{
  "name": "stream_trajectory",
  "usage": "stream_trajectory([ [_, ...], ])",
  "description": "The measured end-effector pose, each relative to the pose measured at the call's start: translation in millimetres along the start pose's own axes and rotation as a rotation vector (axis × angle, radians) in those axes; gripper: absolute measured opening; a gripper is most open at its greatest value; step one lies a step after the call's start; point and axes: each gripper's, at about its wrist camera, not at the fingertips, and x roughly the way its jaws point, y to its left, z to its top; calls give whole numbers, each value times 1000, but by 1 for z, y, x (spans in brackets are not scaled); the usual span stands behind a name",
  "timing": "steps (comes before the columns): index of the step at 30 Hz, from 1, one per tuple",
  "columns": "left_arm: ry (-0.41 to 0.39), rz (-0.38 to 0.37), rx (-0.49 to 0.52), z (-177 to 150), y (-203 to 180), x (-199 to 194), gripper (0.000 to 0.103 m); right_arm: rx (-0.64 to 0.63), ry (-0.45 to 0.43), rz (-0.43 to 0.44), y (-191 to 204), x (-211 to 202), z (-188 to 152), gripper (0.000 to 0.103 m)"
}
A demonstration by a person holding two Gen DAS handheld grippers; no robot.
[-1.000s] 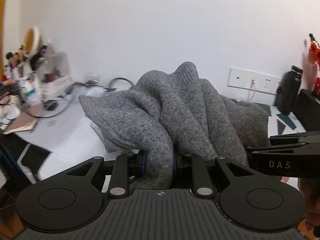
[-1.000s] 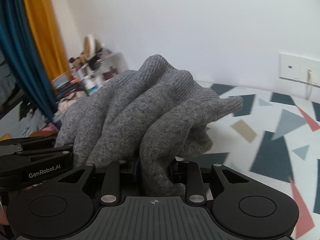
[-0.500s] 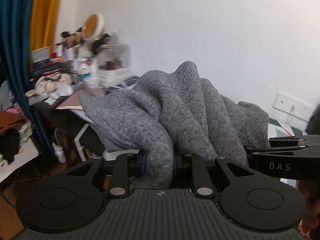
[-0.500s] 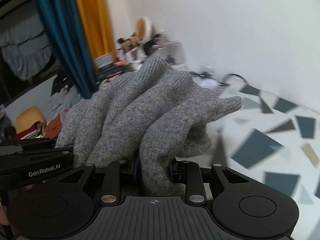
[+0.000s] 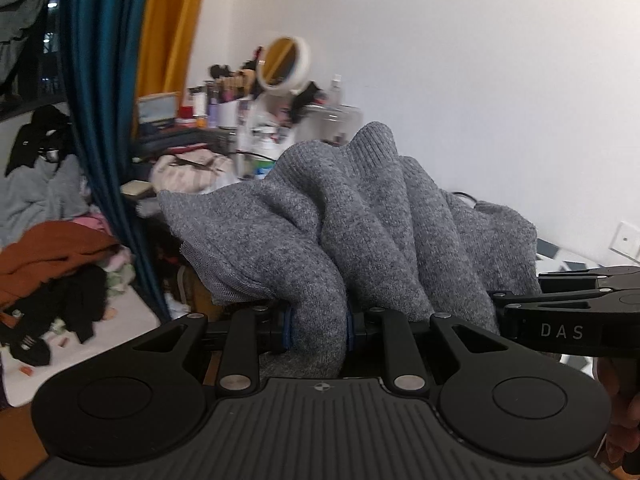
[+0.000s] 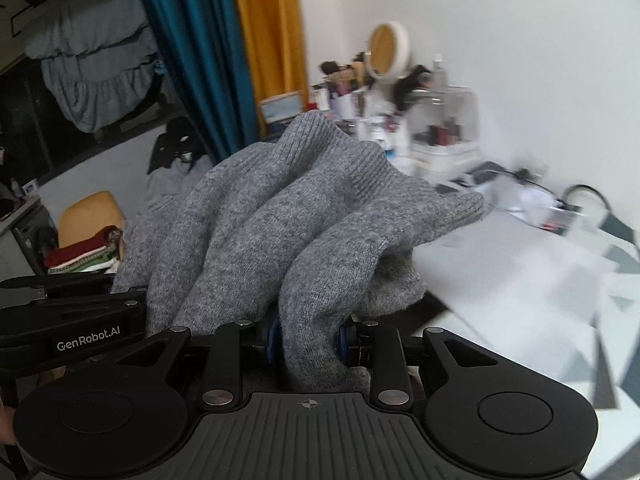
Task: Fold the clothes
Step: 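Lift the folded sweater with both tools and carry it toward the wooden chair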
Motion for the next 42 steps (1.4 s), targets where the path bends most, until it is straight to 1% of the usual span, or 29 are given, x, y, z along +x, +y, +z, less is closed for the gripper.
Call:
stream_trajectory([
  [3, 3, 41, -10, 5, 35, -1, 21, -4, 17, 29, 24, 33, 12, 25],
  [7, -6, 98, -46, 8, 81, 2, 21, -50, 43, 86, 55, 80, 31, 25],
  [11, 2, 146, -105, 11, 131, 19, 21, -89, 62, 138, 82, 131, 48, 25],
  [14, 3, 179, -104, 18, 167, 38, 21, -103, 79, 172, 98, 173, 60, 25],
  [19, -8, 227, -117, 45, 231, 75, 21, -117, 104, 233, 117, 250, 95, 25],
  [23, -10, 274, -129, 75, 280, 101, 21, -125, 121, 286, 139, 314, 131, 25],
  [25, -17, 302, -119, 89, 302, 113, 21, -139, 123, 310, 151, 348, 152, 25],
  [28, -26, 340, -149, 100, 338, 123, 22, -170, 129, 347, 167, 386, 176, 25],
  [32, -29, 387, -192, 103, 386, 124, 22, -208, 142, 392, 199, 429, 196, 25],
  [36, -22, 421, -216, 98, 433, 117, 22, -227, 169, 425, 239, 465, 200, 25],
  [40, -30, 425, -252, 84, 486, 100, 22, -259, 189, 433, 291, 496, 201, 25],
  [42, -36, 418, -251, 77, 515, 87, 22, -271, 188, 426, 321, 502, 197, 25],
])
